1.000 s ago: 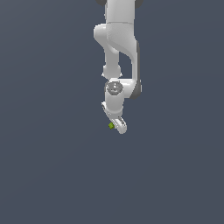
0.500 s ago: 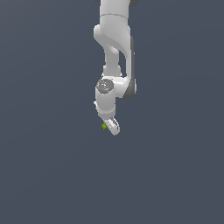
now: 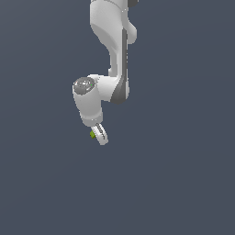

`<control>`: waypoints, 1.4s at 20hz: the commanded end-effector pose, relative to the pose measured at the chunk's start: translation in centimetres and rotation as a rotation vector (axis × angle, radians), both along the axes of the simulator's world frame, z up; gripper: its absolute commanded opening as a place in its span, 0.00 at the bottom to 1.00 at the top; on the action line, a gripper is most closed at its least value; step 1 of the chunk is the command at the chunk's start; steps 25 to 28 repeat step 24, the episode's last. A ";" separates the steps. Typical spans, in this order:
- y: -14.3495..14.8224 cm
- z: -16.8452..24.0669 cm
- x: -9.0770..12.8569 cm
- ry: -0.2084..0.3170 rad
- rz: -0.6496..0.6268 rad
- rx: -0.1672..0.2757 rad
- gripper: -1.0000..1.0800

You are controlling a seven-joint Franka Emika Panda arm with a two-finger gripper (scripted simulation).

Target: Pick up the object and move it to a goal position.

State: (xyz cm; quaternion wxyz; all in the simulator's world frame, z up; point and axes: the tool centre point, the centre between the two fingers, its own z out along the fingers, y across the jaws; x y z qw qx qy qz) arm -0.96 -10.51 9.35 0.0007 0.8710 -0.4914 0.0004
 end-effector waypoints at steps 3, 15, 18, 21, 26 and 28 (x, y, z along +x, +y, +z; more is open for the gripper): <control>-3.6 2.5 2.1 0.000 0.001 0.000 0.00; -9.1 6.3 5.7 0.000 0.001 0.001 0.00; -9.7 6.7 6.1 0.000 0.001 0.002 0.00; -10.0 6.9 6.3 0.000 0.001 0.002 0.00; -10.1 6.9 6.4 0.000 0.001 0.002 0.00; -10.1 6.9 6.4 0.000 0.001 0.002 0.00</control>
